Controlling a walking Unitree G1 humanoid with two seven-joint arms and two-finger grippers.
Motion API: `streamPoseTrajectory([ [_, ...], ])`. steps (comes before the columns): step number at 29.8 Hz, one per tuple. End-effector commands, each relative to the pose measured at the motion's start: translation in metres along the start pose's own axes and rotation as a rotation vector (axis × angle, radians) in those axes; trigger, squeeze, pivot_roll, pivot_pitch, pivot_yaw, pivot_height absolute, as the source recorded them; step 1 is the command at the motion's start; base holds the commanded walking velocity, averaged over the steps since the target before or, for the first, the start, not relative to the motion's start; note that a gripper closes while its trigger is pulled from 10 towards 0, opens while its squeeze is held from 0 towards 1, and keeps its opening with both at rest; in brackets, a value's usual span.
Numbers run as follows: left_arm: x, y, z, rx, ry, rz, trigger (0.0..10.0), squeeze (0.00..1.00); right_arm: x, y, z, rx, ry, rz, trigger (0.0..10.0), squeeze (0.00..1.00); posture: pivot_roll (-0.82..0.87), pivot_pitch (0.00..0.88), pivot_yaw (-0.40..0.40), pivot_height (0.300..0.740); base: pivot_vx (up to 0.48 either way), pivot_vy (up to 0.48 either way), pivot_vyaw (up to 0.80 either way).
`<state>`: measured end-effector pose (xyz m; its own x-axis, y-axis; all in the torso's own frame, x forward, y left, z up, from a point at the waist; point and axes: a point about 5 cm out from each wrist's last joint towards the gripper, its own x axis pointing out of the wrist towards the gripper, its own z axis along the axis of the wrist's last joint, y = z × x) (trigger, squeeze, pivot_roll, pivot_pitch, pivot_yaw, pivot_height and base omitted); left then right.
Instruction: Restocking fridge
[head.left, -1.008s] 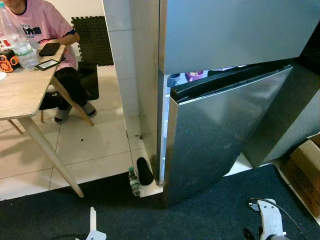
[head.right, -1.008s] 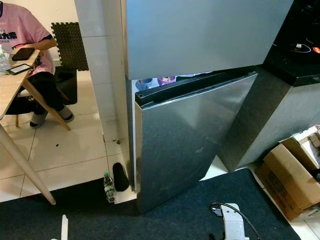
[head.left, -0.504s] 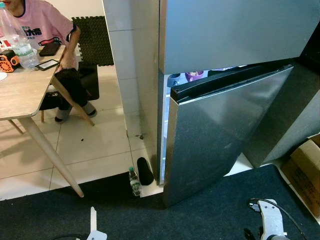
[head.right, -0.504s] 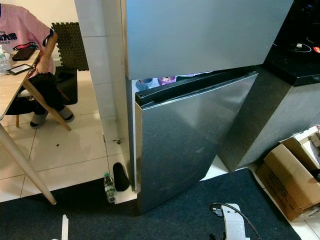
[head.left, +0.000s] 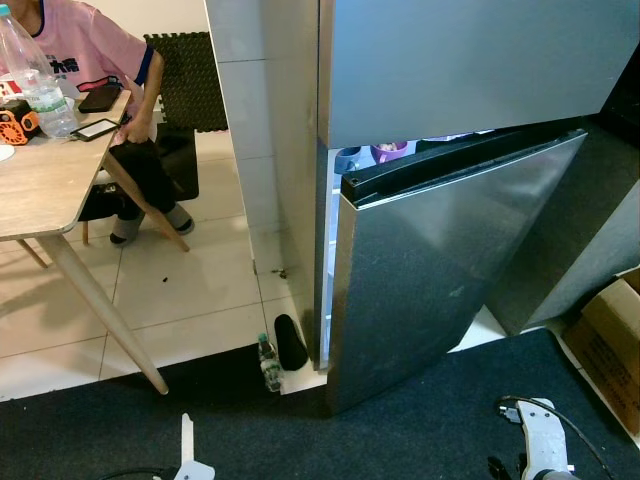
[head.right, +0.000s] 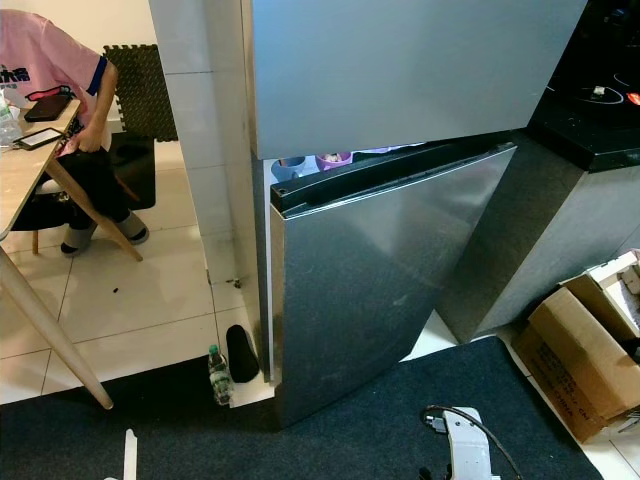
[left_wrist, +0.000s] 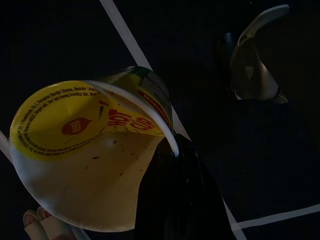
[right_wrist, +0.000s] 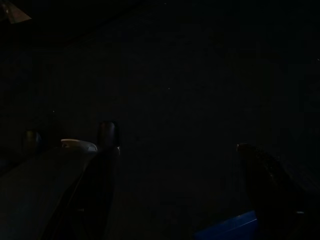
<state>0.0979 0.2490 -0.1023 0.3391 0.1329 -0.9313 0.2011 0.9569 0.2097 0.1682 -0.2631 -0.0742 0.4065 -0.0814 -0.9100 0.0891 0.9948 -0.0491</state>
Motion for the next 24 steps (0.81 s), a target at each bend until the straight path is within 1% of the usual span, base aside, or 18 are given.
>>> streamPoseTrajectory([
  [1,0.000,-0.002,0.000,0.010,0.007,-0.008,10.0,0.00,0.000,0.001,-0.003,0.000,0.008,0.002,10.0,0.00,-0.04,0.000,-0.033,0.740,0.000,0.000,0.00],
  [17,0.001,-0.002,0.001,0.015,0.005,-0.009,10.0,0.00,0.000,0.001,-0.005,0.004,0.013,-0.001,10.0,0.00,-0.04,0.001,-0.031,0.740,0.000,0.000,0.00],
  [22,0.001,-0.003,0.001,0.014,0.005,-0.011,10.0,0.00,0.000,-0.001,-0.005,0.011,0.006,-0.014,10.0,0.00,-0.04,0.001,-0.031,0.740,0.000,0.000,0.00],
  [23,0.001,-0.003,0.001,0.014,0.005,-0.011,10.0,0.00,0.000,-0.003,-0.004,0.014,0.001,-0.022,10.0,0.00,-0.04,0.003,-0.030,0.740,0.000,0.000,0.00],
  [24,0.001,-0.003,0.001,0.013,0.005,-0.011,10.0,0.00,-0.002,-0.009,0.001,0.038,-0.024,-0.049,10.0,0.00,-0.04,0.003,-0.030,0.740,0.000,0.000,0.00],
])
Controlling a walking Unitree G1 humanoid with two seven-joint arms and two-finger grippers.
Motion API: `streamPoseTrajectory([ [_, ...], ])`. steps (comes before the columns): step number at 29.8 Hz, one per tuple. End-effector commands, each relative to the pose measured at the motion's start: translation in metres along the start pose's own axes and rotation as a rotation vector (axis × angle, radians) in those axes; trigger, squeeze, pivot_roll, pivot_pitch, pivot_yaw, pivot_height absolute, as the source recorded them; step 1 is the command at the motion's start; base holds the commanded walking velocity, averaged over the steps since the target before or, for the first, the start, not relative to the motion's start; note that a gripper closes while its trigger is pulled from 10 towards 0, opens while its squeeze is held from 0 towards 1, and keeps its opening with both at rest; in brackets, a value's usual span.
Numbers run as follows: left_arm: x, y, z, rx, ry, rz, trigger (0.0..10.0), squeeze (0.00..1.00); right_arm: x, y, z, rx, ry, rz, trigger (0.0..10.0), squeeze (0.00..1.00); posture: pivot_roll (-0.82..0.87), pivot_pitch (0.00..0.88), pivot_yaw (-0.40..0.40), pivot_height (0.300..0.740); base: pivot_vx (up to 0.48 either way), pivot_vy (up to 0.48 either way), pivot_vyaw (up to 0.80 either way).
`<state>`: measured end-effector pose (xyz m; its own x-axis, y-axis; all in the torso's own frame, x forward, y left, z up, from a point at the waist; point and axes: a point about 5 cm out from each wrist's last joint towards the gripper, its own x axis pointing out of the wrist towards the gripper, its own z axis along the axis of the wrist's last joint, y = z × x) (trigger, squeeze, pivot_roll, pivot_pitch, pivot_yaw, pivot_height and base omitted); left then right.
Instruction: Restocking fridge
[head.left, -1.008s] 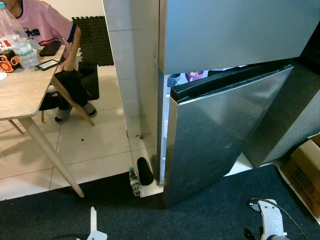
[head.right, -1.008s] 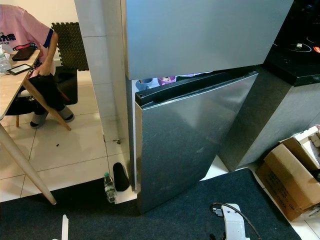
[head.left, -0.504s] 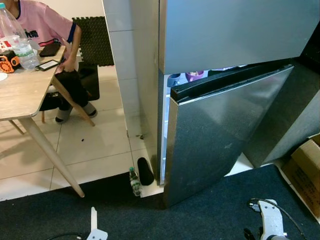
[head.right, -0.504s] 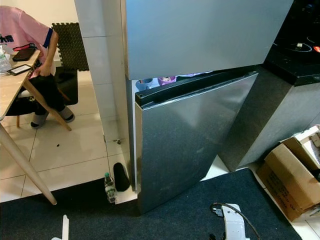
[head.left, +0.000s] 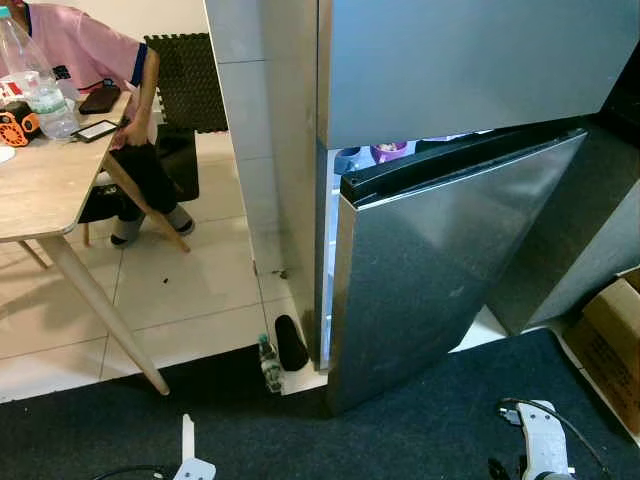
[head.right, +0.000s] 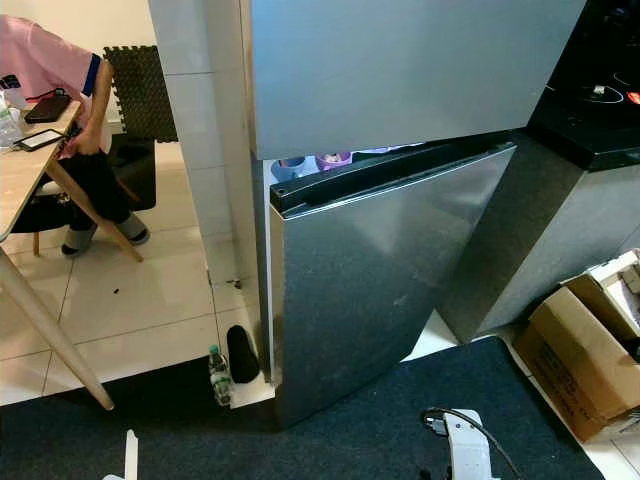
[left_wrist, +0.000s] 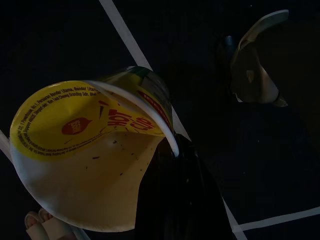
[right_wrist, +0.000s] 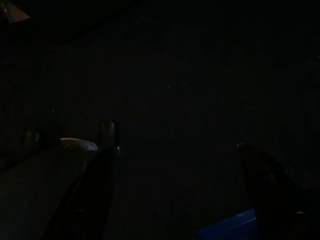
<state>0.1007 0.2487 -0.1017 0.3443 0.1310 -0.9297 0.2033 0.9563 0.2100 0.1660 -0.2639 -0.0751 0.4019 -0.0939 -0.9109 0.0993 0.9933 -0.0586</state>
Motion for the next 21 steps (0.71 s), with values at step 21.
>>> streamPoseTrajectory([
  [21,0.000,-0.004,-0.002,0.006,0.010,-0.011,10.0,0.00,-0.073,-0.115,0.141,0.398,-0.635,-0.391,10.0,0.00,-0.04,0.011,-0.031,0.740,0.000,0.000,0.00],
])
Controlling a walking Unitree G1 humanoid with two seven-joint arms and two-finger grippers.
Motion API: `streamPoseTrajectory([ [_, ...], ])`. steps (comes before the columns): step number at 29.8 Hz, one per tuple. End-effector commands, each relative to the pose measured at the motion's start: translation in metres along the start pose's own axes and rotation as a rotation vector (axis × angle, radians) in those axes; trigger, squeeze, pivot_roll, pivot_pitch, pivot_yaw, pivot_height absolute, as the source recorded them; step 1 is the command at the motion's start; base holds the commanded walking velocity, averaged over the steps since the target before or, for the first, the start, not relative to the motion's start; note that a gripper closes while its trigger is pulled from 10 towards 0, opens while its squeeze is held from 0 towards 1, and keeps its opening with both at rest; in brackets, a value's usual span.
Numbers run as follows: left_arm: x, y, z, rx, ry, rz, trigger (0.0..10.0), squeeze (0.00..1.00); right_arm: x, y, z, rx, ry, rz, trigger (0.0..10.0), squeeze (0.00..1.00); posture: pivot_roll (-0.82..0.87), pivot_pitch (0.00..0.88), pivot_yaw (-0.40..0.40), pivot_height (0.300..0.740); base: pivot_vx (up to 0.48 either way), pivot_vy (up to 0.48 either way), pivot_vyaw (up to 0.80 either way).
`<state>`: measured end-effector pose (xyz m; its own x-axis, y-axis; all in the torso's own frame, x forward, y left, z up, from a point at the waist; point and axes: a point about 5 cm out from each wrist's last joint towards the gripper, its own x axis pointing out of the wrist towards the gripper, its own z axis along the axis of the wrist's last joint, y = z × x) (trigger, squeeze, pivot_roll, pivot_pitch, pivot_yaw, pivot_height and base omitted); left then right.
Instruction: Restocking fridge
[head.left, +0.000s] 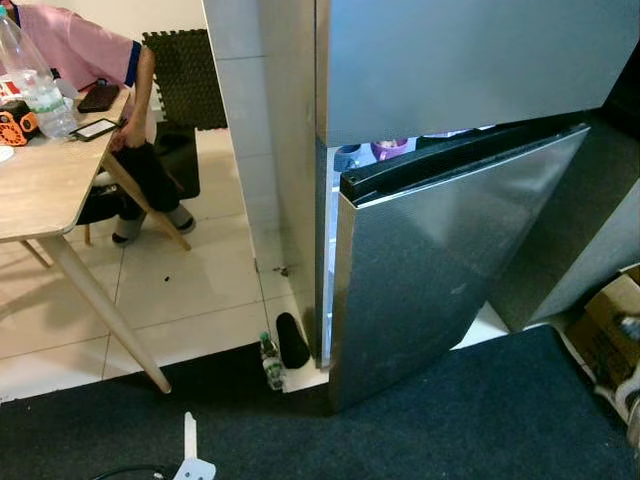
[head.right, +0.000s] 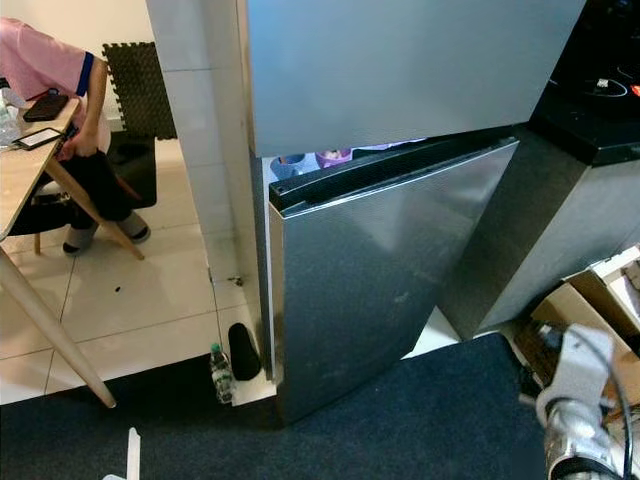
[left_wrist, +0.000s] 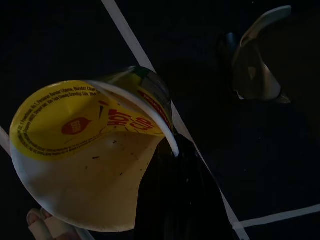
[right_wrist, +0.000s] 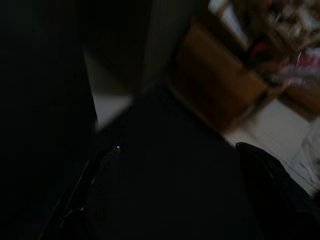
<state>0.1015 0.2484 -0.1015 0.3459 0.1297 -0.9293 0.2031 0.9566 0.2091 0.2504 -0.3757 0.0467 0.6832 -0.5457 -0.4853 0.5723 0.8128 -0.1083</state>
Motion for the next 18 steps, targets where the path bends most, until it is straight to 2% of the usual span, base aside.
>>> streamPoseTrajectory([
  [1,0.000,-0.003,-0.003,0.007,0.012,-0.010,10.0,0.00,0.001,-0.003,0.011,0.055,-0.044,-0.011,10.0,0.00,-0.04,0.011,-0.031,0.740,0.000,0.000,0.00],
  [3,0.000,-0.003,-0.003,0.007,0.013,-0.010,10.0,0.00,0.002,-0.010,0.042,0.085,-0.138,-0.024,10.0,0.00,-0.04,0.012,-0.030,0.740,0.000,0.000,0.00],
  [7,0.000,-0.002,-0.004,0.006,0.015,-0.008,10.0,0.00,0.000,-0.018,0.082,0.116,-0.253,-0.031,10.0,0.00,-0.04,0.013,-0.031,0.740,0.000,0.000,0.00],
  [9,0.000,-0.002,-0.004,0.007,0.015,-0.009,10.0,0.00,0.000,-0.017,0.083,0.104,-0.250,-0.024,10.0,0.00,-0.04,0.013,-0.031,0.740,0.000,0.000,0.00],
  [10,0.000,-0.003,-0.004,0.009,0.015,-0.012,10.0,0.00,0.002,-0.010,0.074,0.075,-0.215,0.008,10.0,0.00,-0.04,0.013,-0.031,0.740,0.000,0.000,0.00],
  [14,0.000,-0.005,-0.004,0.010,0.014,-0.016,10.0,0.00,0.003,-0.001,0.060,0.048,-0.165,0.048,10.0,0.00,-0.04,0.013,-0.031,0.740,0.000,0.000,0.00],
  [16,0.000,-0.006,-0.003,0.012,0.013,-0.019,10.0,0.00,0.004,0.008,0.046,0.018,-0.124,0.076,10.0,0.00,-0.04,0.013,-0.031,0.740,0.000,0.000,0.00],
  [18,0.000,-0.006,-0.003,0.012,0.012,-0.021,10.0,0.00,0.003,0.021,0.020,-0.012,-0.050,0.116,10.0,0.00,-0.04,0.013,-0.031,0.740,0.000,0.000,0.00],
])
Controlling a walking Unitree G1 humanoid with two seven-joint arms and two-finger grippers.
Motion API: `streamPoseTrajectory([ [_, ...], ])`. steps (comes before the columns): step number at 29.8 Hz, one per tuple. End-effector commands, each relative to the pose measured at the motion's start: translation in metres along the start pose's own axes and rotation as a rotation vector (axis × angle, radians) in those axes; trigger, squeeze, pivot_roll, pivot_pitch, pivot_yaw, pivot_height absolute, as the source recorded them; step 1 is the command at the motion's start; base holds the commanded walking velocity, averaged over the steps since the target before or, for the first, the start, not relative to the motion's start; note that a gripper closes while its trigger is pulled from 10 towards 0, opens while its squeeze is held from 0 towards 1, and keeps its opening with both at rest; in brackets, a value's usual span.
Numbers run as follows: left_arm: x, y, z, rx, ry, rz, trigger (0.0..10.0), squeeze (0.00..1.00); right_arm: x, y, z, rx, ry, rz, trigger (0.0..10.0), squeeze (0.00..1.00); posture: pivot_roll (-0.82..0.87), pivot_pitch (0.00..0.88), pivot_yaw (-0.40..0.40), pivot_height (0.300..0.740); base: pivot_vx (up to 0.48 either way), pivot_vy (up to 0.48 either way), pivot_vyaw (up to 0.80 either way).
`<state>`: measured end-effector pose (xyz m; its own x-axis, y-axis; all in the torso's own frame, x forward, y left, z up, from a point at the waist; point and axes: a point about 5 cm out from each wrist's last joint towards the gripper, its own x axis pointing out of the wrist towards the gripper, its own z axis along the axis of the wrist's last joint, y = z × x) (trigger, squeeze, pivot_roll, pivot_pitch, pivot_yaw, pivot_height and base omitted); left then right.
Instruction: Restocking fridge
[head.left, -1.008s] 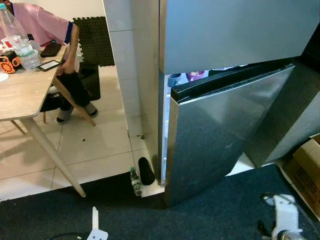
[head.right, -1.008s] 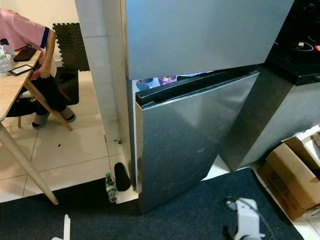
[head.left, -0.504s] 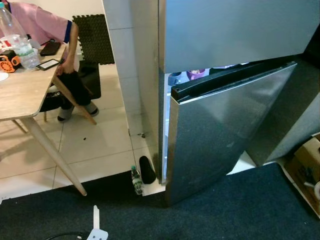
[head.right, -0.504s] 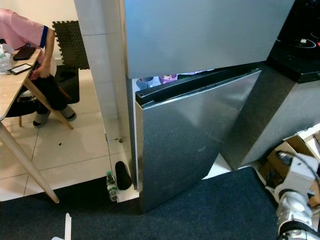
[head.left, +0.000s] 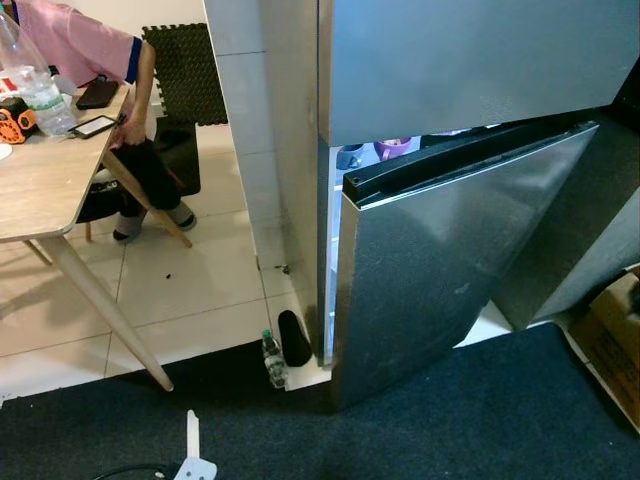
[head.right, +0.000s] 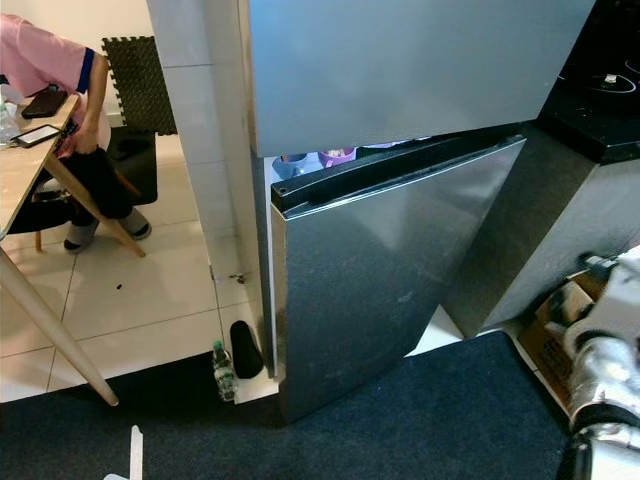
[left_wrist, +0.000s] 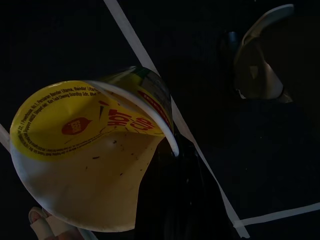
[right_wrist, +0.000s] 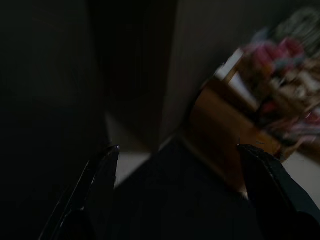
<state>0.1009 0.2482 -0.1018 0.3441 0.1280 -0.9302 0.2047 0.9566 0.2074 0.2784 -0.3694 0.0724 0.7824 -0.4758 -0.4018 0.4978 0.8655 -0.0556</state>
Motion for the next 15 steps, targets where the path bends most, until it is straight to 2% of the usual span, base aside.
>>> streamPoseTrajectory([
  [1,0.000,-0.006,-0.002,0.012,0.011,-0.019,10.0,0.00,-0.005,0.013,-0.035,-0.031,0.112,0.046,10.0,0.00,-0.04,0.013,-0.031,0.740,0.000,0.000,0.00],
  [4,0.000,-0.006,-0.002,0.014,0.010,-0.019,10.0,0.00,-0.013,0.030,-0.066,-0.048,0.198,0.110,10.0,0.00,-0.04,0.008,-0.029,0.740,0.000,0.000,0.00],
  [6,0.000,-0.006,-0.002,0.015,0.010,-0.019,10.0,0.00,-0.015,0.034,-0.073,-0.051,0.218,0.126,10.0,0.00,-0.04,0.008,-0.029,0.740,0.000,0.000,0.00],
  [9,0.001,-0.005,0.001,0.018,0.006,-0.020,10.0,0.00,-0.027,0.061,-0.105,-0.062,0.304,0.242,10.0,0.00,-0.05,0.000,-0.028,0.740,0.000,0.000,0.00],
  [10,0.001,-0.005,0.001,0.018,0.006,-0.020,10.0,0.00,-0.027,0.061,-0.105,-0.062,0.304,0.242,10.0,0.00,-0.05,0.000,-0.028,0.740,0.000,0.000,0.00],
  [12,0.001,-0.007,0.004,0.020,-0.001,-0.024,10.0,0.00,-0.036,0.075,-0.121,-0.081,0.342,0.303,10.0,0.00,-0.05,0.000,-0.031,0.740,0.000,0.000,0.00],
  [13,0.001,-0.007,0.004,0.020,-0.001,-0.024,10.0,0.00,-0.036,0.075,-0.121,-0.081,0.342,0.303,10.0,0.00,-0.05,0.000,-0.031,0.740,0.000,0.000,0.00],
  [15,0.001,-0.008,0.005,0.023,-0.003,-0.028,10.0,0.00,-0.043,0.085,-0.132,-0.085,0.367,0.342,10.0,0.00,-0.05,0.009,-0.023,0.740,0.000,0.000,0.00],
])
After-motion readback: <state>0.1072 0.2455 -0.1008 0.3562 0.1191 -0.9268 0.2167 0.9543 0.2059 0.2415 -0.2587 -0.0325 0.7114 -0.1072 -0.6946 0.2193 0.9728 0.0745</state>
